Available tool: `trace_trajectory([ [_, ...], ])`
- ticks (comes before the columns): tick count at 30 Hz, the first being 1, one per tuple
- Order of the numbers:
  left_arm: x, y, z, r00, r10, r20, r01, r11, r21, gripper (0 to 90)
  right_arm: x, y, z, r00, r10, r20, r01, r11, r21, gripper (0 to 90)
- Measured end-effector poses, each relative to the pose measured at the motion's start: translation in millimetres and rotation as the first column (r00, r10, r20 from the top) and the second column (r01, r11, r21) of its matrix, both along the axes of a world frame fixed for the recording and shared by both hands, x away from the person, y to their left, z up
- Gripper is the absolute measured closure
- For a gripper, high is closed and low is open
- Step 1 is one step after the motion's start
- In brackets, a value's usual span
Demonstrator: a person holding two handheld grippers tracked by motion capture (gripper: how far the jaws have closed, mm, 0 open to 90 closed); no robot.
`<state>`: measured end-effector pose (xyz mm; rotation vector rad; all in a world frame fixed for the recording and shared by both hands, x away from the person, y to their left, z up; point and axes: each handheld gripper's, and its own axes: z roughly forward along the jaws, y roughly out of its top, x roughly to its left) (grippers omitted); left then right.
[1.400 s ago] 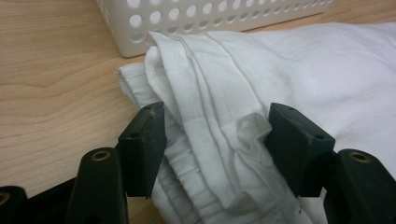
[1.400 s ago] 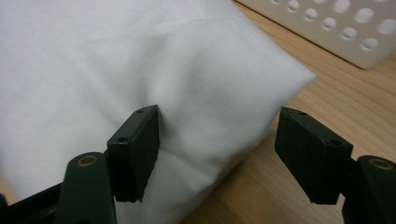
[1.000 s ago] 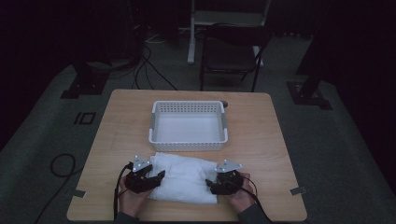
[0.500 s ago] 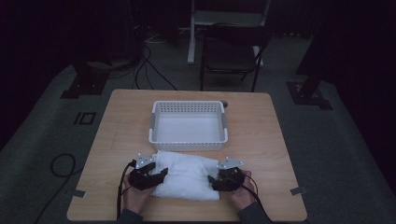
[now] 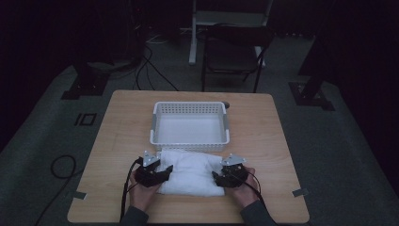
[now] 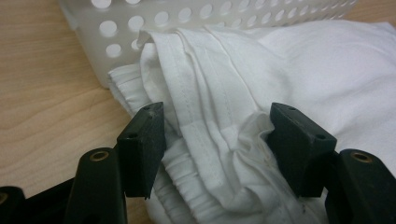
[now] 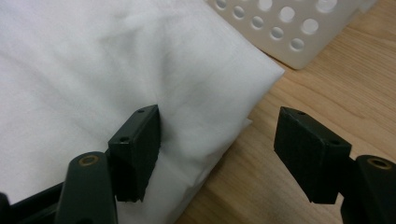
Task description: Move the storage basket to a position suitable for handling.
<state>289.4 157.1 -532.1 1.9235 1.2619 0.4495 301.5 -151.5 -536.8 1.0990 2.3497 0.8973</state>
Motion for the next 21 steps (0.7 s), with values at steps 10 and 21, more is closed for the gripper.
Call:
trace_trajectory([
  [10,6.3,-1.7,0.0,1.0,0.006,-0.004,-0.006,1.0,-0.002,37.3,9.4,-1.8,-0.8,0.9999,-0.015,-0.001,0.015,1.0,0.008,31.5],
  [21,12.0,-2.0,-1.2,1.0,0.009,-0.002,-0.009,0.9999,-0.013,37.3,18.2,-3.9,-1.6,0.9995,-0.03,-0.003,0.03,0.999,0.019,31.5],
])
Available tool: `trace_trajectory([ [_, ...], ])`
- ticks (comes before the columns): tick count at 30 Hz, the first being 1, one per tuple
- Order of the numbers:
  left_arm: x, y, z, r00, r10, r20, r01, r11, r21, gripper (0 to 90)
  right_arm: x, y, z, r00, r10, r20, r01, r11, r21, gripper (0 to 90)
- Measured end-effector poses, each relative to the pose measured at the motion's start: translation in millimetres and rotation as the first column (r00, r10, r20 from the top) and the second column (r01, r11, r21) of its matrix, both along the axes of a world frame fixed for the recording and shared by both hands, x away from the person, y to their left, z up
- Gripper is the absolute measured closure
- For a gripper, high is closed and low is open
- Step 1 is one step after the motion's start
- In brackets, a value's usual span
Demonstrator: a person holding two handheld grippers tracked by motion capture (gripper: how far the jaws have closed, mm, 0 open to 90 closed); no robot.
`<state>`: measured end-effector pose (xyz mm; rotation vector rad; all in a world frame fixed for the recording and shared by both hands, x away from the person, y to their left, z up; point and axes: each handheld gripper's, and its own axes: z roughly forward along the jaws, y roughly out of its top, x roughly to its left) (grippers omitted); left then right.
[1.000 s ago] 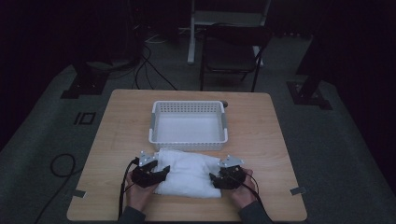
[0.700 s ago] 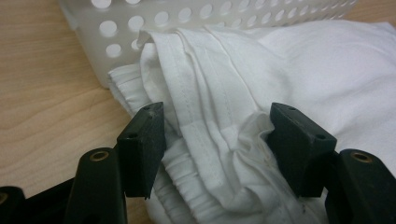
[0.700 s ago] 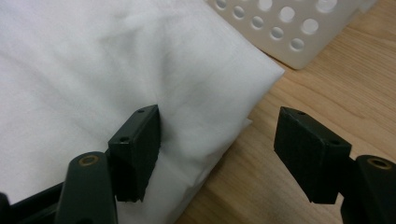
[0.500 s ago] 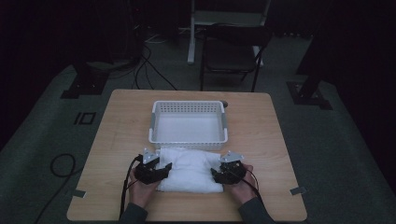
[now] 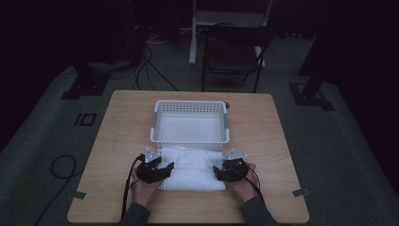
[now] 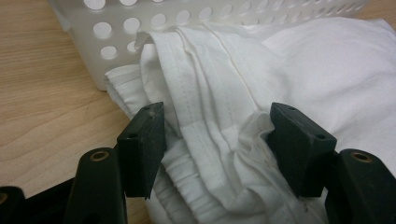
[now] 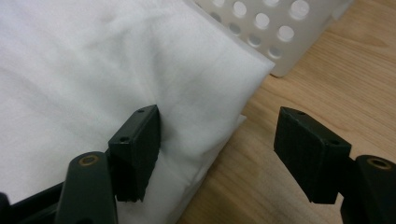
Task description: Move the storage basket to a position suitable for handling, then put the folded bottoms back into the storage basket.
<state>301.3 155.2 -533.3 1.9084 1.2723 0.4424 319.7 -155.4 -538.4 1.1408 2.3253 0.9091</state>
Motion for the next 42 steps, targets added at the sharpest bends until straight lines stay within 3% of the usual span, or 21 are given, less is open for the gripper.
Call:
trace_trajectory([
  [24,7.7,-4.5,0.7,0.9996,0.025,-0.014,-0.025,0.9992,-0.032,37.3,17.3,-3.6,0.4,0.9996,-0.028,0.009,0.028,1.0,-0.004,31.5],
  [34,7.4,-0.4,0.0,0.9998,0.019,0.009,-0.019,0.9977,-0.065,37.2,16.3,-3.7,0.4,0.9995,-0.029,0.014,0.029,1.0,-0.005,32.4],
  [37,4.1,4.0,5.6,0.9968,0.048,0.064,-0.041,0.994,-0.101,39.7,16.4,-4.1,0.3,0.9995,-0.03,0.009,0.03,1.0,-0.001,32.4],
  [39,3.1,9.0,11.8,0.9947,0.065,0.079,-0.054,0.9887,-0.14,42.2,16.5,-4.5,0.0,0.9995,-0.029,0.009,0.029,1.0,-0.001,32.4],
  [42,3.4,15.9,20.3,0.9924,0.083,0.091,-0.065,0.9805,-0.185,37.6,16.9,-4.5,-0.3,0.9995,-0.03,0.005,0.03,1.0,0.004,32.3],
])
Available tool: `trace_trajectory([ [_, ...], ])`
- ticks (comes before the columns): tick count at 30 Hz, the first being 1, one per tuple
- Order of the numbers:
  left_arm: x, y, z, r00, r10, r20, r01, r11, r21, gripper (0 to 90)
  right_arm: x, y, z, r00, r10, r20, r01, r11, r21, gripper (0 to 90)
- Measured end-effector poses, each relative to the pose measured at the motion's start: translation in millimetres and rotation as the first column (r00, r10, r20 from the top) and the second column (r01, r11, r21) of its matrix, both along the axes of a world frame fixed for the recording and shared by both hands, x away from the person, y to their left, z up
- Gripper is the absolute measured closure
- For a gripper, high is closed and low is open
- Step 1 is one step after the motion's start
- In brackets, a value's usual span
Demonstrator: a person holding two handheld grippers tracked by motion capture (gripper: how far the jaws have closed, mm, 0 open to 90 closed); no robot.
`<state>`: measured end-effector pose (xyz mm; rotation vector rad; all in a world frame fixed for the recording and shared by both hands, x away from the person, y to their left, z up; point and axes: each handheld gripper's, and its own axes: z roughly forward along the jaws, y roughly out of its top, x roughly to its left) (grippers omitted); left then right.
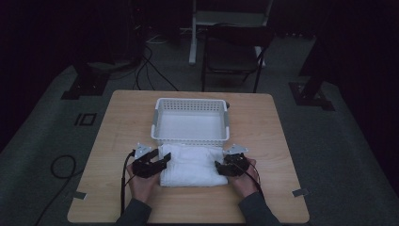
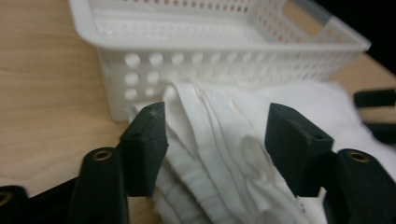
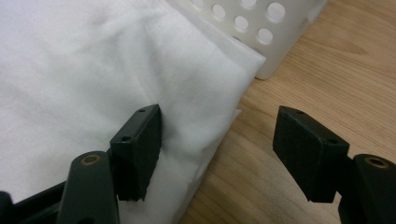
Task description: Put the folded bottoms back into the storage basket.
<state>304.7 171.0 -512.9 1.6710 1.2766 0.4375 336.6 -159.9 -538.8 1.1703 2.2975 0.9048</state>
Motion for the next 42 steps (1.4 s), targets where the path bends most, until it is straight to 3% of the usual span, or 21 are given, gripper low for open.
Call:
trace_trajectory([
  [4,1.9,3.5,7.0,0.9999,0.001,0.011,0.0,0.9991,-0.042,31.3,-0.2,0.2,-0.1,1.0,-0.002,0.001,0.002,1.0,-0.001,32.3],
  [5,3.4,2.6,11.2,0.9996,-0.021,0.017,0.022,0.9979,-0.06,31.3,-0.2,0.2,-0.1,1.0,-0.002,0.001,0.002,1.0,-0.001,32.3],
  [6,5.5,0.7,13.9,0.9987,-0.046,0.019,0.047,0.9969,-0.062,29.6,-0.2,0.2,-0.2,1.0,-0.002,0.001,0.002,1.0,0.0,32.2],
  [10,11.6,-8.3,19.2,0.9976,-0.066,0.021,0.068,0.9956,-0.064,27.6,-0.9,0.3,-0.8,1.0,-0.006,0.004,0.006,1.0,0.002,32.4],
  [15,19.8,-20.9,10.6,0.9952,-0.083,-0.052,0.082,0.9965,-0.019,20.9,-1.9,0.0,-1.3,0.9999,-0.01,0.006,0.01,1.0,0.006,32.4],
  [18,21.7,-25.1,0.9,0.9903,-0.08,-0.114,0.085,0.9955,0.042,13.7,-2.1,-0.1,-1.4,0.9999,-0.012,0.004,0.011,1.0,0.01,32.4],
  [21,20.9,-25.1,-11.0,0.9915,-0.038,-0.125,0.054,0.9913,0.12,13.8,-2.5,-0.1,-1.6,0.9999,-0.013,0.004,0.013,1.0,0.012,32.4],
  [23,21.8,-22.1,-17.1,0.989,-0.042,-0.142,0.062,0.9875,0.145,13.2,-2.5,-0.1,-1.6,0.9999,-0.013,0.004,0.013,1.0,0.013,32.4],
  [24,23.0,-19.7,-20.1,0.9868,-0.051,-0.154,0.073,0.9867,0.145,7.4,-2.7,-0.1,-1.6,0.9999,-0.013,0.005,0.013,1.0,0.014,32.4],
  [27,27.1,-12.3,-28.0,0.9759,-0.06,-0.21,0.074,0.9954,0.06,4.0,-2.9,-0.3,-1.7,0.9999,-0.008,0.006,0.008,1.0,0.013,32.4],
  [28,27.1,-12.3,-28.0,0.9759,-0.06,-0.21,0.074,0.9954,0.06,3.2,-2.9,-0.3,-1.7,0.9999,-0.008,0.006,0.008,1.0,0.013,32.4],
  [32,32.9,-8.4,-35.9,0.9583,-0.082,-0.274,0.082,0.9966,-0.011,3.4,-2.8,-0.3,-1.7,1.0,-0.009,0.005,0.009,1.0,0.015,32.4],
  [42,36.4,-6.6,-36.8,0.9561,-0.113,-0.27,0.113,0.9935,-0.013,3.7,-0.7,-2.5,-1.8,0.9999,-0.007,-0.012,0.008,0.999,0.035,31.7],
])
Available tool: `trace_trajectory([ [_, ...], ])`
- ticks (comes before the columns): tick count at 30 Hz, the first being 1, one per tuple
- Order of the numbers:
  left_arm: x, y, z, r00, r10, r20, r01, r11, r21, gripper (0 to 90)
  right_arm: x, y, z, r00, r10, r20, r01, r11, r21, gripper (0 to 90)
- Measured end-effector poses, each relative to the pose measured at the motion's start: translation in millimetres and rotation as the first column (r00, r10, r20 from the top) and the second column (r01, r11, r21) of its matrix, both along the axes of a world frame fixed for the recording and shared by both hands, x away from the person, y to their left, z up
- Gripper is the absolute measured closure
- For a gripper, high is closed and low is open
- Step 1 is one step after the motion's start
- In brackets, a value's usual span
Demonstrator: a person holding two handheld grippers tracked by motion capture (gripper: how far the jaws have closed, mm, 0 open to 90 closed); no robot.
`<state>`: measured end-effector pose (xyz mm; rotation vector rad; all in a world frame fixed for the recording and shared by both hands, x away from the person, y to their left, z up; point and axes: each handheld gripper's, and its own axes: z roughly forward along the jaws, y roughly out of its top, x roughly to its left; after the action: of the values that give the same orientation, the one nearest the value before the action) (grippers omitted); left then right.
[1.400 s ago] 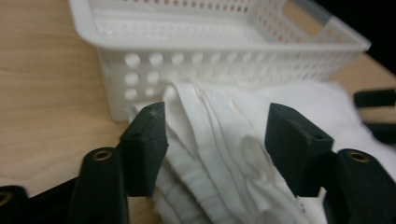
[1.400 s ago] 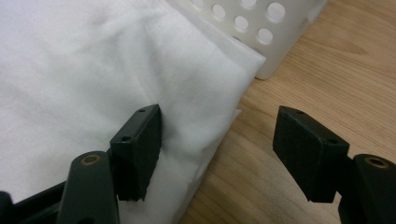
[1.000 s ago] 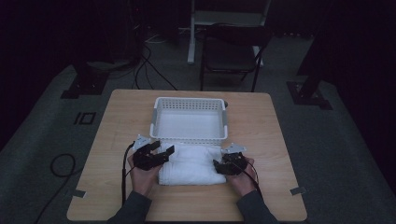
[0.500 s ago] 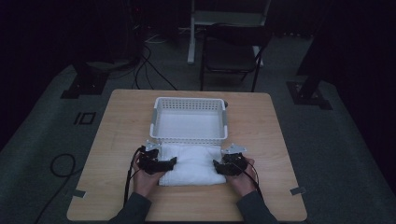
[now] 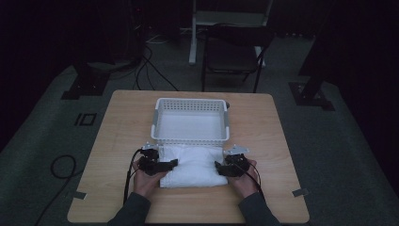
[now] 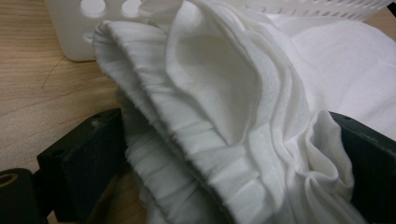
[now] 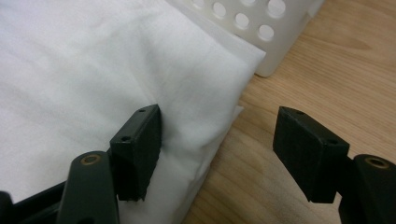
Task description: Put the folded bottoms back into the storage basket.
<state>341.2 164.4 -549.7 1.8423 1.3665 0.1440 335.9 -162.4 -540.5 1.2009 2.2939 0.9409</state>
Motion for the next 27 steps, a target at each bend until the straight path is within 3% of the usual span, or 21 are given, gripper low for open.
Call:
trace_trajectory([
  [2,0.5,0.3,0.0,1.0,-0.007,0.0,0.007,1.0,0.0,3.8,0.0,-1.4,1.8,0.9999,0.0,0.011,-0.001,1.0,0.012,33.0],
  [5,0.5,0.6,-0.2,0.9999,-0.012,0.001,0.012,0.9999,-0.005,4.3,-2.1,-3.7,9.1,0.9998,-0.005,0.021,0.003,0.995,0.096,34.4],
  [9,0.3,0.8,-0.1,0.9998,-0.018,-0.003,0.018,0.9998,-0.012,4.7,-0.7,-5.2,12.2,0.9996,-0.001,-0.028,0.007,0.974,0.225,24.6],
  [12,0.1,1.1,0.3,0.9997,-0.022,-0.009,0.022,0.9996,-0.019,5.6,0.5,-2.6,9.8,0.9994,-0.014,-0.033,0.021,0.976,0.218,14.1],
  [16,0.2,1.2,0.9,0.9991,-0.036,-0.021,0.035,0.9991,-0.025,5.8,6.6,-1.7,2.0,0.995,0.006,-0.1,0.017,0.972,0.233,12.8],
  [19,-0.1,0.4,0.8,0.999,-0.042,-0.017,0.042,0.999,-0.017,5.8,9.5,-1.6,-1.1,0.9921,0.02,-0.124,0.01,0.97,0.242,12.8],
  [23,-0.5,-2.5,1.1,0.9975,-0.067,-0.019,0.067,0.9977,-0.014,5.8,16.3,-3.4,-9.2,0.9781,0.048,-0.203,0.014,0.956,0.294,13.0],
  [27,-0.3,-3.9,1.0,0.9964,-0.083,-0.019,0.082,0.9965,-0.015,5.8,19.0,-4.7,-9.9,0.9748,0.076,-0.21,-0.005,0.946,0.323,15.7],
])
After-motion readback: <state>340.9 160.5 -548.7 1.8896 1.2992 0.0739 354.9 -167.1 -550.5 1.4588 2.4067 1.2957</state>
